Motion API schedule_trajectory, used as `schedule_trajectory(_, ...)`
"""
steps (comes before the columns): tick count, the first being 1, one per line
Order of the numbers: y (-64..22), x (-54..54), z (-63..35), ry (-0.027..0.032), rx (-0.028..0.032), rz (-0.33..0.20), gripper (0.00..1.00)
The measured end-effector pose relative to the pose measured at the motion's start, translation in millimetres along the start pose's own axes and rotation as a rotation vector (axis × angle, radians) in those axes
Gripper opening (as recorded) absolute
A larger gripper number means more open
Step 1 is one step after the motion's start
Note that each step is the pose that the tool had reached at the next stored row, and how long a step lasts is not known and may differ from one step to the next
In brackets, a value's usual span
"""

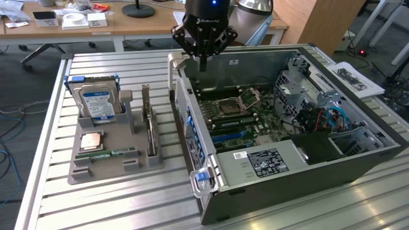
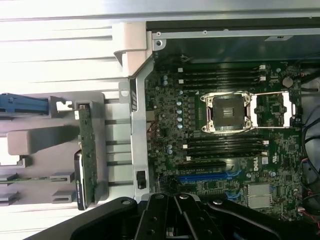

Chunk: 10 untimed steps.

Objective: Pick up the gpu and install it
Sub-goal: 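Reach for the gpu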

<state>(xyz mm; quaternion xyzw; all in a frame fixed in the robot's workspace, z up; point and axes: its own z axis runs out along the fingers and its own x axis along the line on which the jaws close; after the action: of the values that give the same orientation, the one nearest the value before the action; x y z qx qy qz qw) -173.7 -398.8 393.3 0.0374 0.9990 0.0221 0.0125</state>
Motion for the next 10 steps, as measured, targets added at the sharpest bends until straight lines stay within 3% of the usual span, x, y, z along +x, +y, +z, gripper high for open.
schedule_trajectory(10,-1.0,13.9,-0.4,0.0,0.0001,0.0,0.11)
